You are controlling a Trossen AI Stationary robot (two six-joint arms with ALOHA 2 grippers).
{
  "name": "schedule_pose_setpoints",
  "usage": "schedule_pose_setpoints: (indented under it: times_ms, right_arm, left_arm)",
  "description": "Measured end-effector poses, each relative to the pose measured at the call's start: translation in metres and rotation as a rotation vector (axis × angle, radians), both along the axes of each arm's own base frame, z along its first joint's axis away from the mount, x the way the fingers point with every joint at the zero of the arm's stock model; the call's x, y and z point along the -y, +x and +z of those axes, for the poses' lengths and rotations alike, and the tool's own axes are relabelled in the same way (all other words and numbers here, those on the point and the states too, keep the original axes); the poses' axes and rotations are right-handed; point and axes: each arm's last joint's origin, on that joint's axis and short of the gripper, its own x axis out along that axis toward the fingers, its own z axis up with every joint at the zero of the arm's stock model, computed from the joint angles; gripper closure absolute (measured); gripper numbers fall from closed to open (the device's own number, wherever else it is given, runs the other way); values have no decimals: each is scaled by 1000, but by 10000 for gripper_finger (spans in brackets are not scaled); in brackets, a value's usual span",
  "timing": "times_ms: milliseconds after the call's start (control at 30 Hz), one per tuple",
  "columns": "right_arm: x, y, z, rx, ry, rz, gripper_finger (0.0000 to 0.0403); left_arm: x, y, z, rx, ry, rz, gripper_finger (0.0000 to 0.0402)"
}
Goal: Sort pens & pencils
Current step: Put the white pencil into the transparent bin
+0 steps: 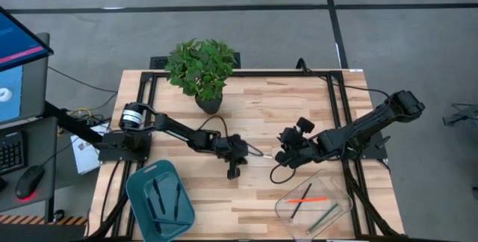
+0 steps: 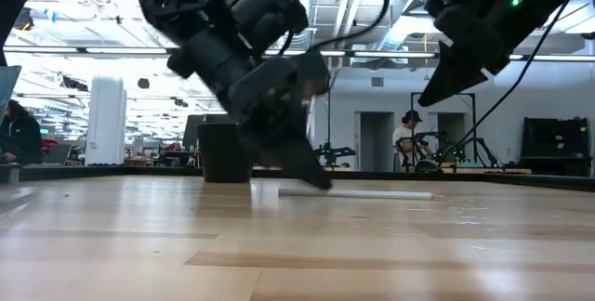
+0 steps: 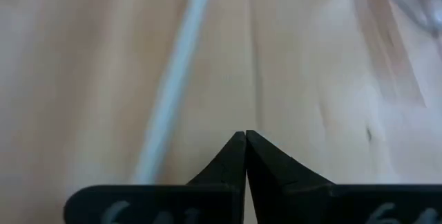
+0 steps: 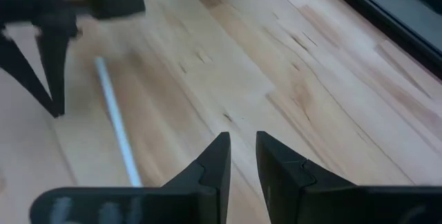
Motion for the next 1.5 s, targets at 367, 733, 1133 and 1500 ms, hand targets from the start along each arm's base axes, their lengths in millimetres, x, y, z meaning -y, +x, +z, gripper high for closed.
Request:
schedule_pose_setpoints:
  times_ms: [367,733,1133,1500]
  right_arm:
    - [-17,16,-27,-30,-29,65,310]
    - [-19,31,-45,-51,-1,119,310]
    - [-21,16,-18,20,-55,280,310]
    - [-11,-24,-50,397,113,335,310]
  left_arm:
    - [-2,-15,41,4,111,69,392]
    - [-6,-31,49,-115,195,102,331]
    - [-10,-64,82,-77,232,117,303]
    - [-10,-88,95,159,210,114,303]
